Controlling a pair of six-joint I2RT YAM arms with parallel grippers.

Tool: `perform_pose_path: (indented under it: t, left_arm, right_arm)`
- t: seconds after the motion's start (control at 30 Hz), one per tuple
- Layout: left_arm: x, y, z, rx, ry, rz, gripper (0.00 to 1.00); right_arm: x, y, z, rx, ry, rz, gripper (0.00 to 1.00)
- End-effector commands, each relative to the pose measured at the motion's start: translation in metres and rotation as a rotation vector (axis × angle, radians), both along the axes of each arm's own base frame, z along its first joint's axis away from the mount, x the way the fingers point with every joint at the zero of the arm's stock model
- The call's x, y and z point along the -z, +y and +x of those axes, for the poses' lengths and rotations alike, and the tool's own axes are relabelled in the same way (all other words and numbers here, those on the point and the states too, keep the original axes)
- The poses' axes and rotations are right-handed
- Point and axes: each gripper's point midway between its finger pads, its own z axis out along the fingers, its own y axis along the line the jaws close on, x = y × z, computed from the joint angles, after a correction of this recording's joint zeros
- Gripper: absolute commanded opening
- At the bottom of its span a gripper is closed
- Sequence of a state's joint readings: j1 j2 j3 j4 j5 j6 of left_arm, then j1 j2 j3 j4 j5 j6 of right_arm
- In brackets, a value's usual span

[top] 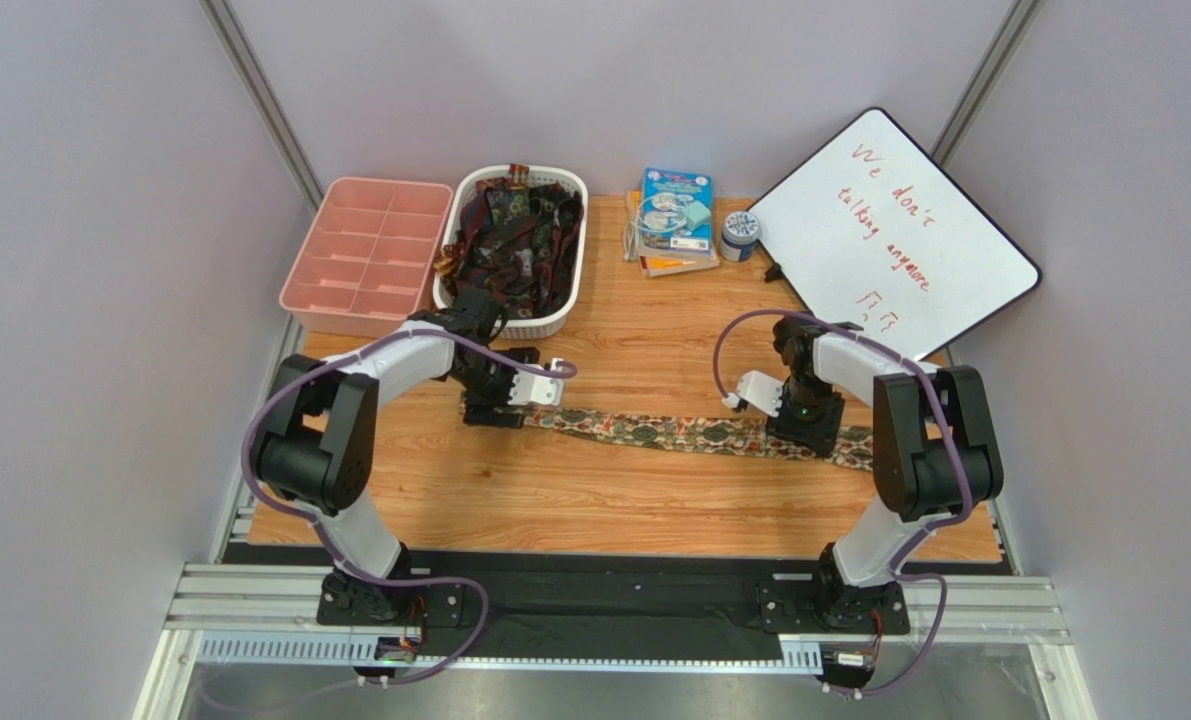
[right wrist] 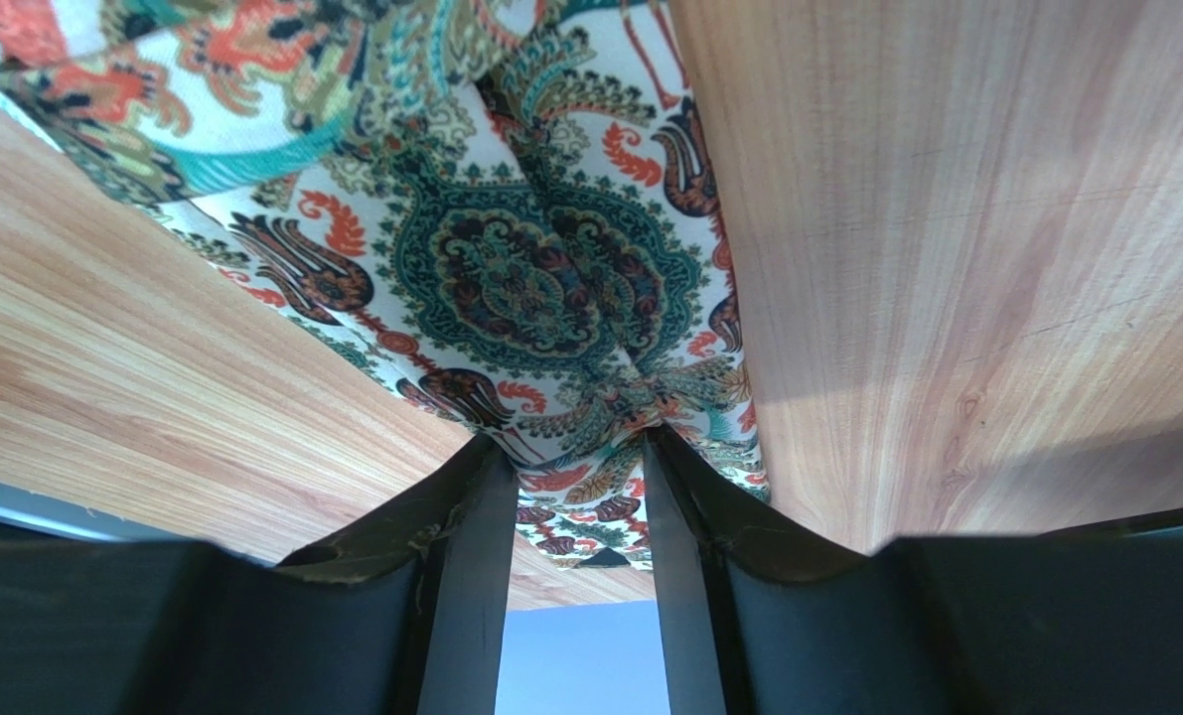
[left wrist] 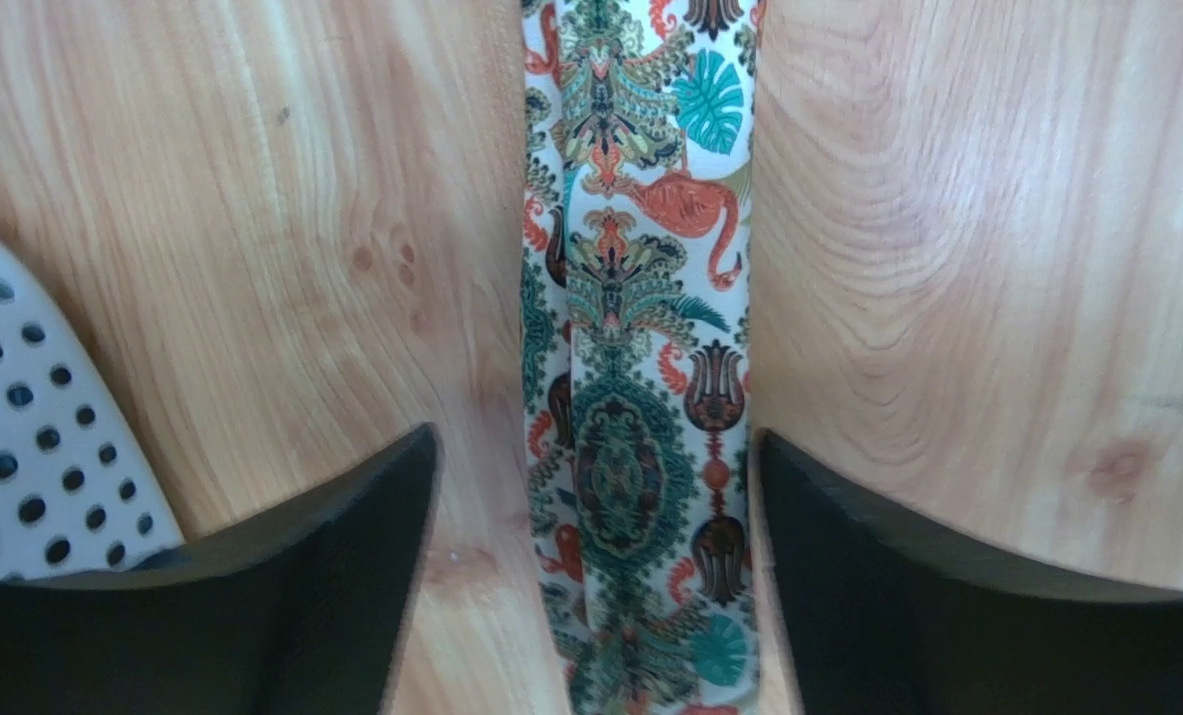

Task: Roll the ties
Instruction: Flatten out the tie at the center of the board.

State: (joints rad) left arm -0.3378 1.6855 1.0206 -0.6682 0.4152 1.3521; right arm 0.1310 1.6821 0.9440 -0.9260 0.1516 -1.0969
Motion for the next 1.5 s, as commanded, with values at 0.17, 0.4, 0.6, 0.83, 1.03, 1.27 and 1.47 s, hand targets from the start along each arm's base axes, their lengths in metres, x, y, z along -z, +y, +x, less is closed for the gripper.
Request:
perform_pose_path:
  t: [0.17,0.4,0.6,0.83,1.03,1.27,1.47]
  left_arm:
    - [-0.013,0.013,0.002,0.066,0.107,0.136,0.30]
    - [-0.011,0.011,-0.024,0.039,0.181,0.173,0.29]
    - [-0.011,-0.008,-0.017,-0.032,0.128,0.158,0.44]
    - [-0.060,-0.008,-0.006,-0.123,0.030,-0.018,0.92]
    - [-0.142,-0.021,-0.005,-0.255,-0.031,-0.340,0.99]
    - [-0.128,-0.037,-0.024,-0.262,0.247,-0.350,1.00]
    - [-0.097,0.005,0.006,-0.256,-0.004,-0.295,0.98]
  right_arm:
    - [0.009,-0.016,0.024,0.021,-0.071,-0.031,0.38]
    - [0.010,-0.050,0.025,0.109,-0.063,-0.064,0.36]
    - [-0.008,-0.038,0.023,0.124,-0.095,0.003,0.47]
    - [-0.067,-0.012,0.018,0.170,-0.153,0.154,0.66]
    - [-0.106,0.039,0.037,0.216,-0.237,0.371,0.71]
    - [-0.107,0.143,0.068,0.129,-0.264,0.500,0.70]
    - [-0.097,0.233,0.070,0.221,-0.158,0.670,0.63]
